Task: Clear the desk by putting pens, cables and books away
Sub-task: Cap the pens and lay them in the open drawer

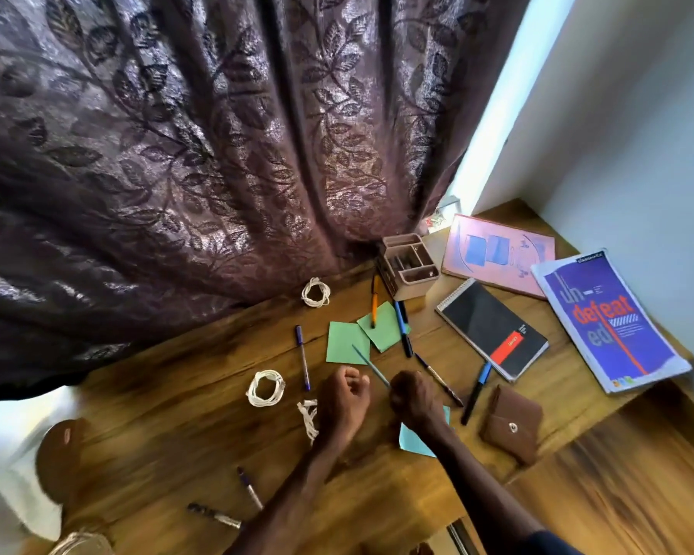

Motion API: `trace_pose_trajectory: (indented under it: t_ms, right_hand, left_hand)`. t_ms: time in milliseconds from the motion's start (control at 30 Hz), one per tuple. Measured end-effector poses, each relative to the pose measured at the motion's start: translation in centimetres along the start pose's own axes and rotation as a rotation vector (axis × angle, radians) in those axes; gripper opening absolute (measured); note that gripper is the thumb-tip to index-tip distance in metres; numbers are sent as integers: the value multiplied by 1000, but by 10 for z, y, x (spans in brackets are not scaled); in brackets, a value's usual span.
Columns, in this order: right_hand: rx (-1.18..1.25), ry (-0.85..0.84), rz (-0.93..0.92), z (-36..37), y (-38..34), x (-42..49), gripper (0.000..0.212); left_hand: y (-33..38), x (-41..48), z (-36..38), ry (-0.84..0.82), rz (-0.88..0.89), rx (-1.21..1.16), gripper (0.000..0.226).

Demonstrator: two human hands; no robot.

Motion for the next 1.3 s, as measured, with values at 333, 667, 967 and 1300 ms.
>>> trace_pose_trajectory:
  t_ms: [333,667,967,1300]
  right_hand:
    - [218,19,-39,-51,53,-6,14]
    - [-181,7,31,-43,83,32,14]
    - [125,207,43,-127,128,-42,9]
    - [212,374,478,-173,312,-197,8]
  left_hand:
    - [46,0,59,-153,-36,-29,32]
    - [36,-25,71,-171,-83,-64,27]
    - [56,-88,130,-397,-132,-135,22]
    - [62,-269,255,-855,-49,20,19]
Point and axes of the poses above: each hand's wrist, its own x-axis towards the middle knuckle, its own z-axis out of the palm, y = z × x, the point moved 9 cm from there along x, towards the middle knuckle, and after that the axes turned 8 degrees about y, right-handed, at the moved point
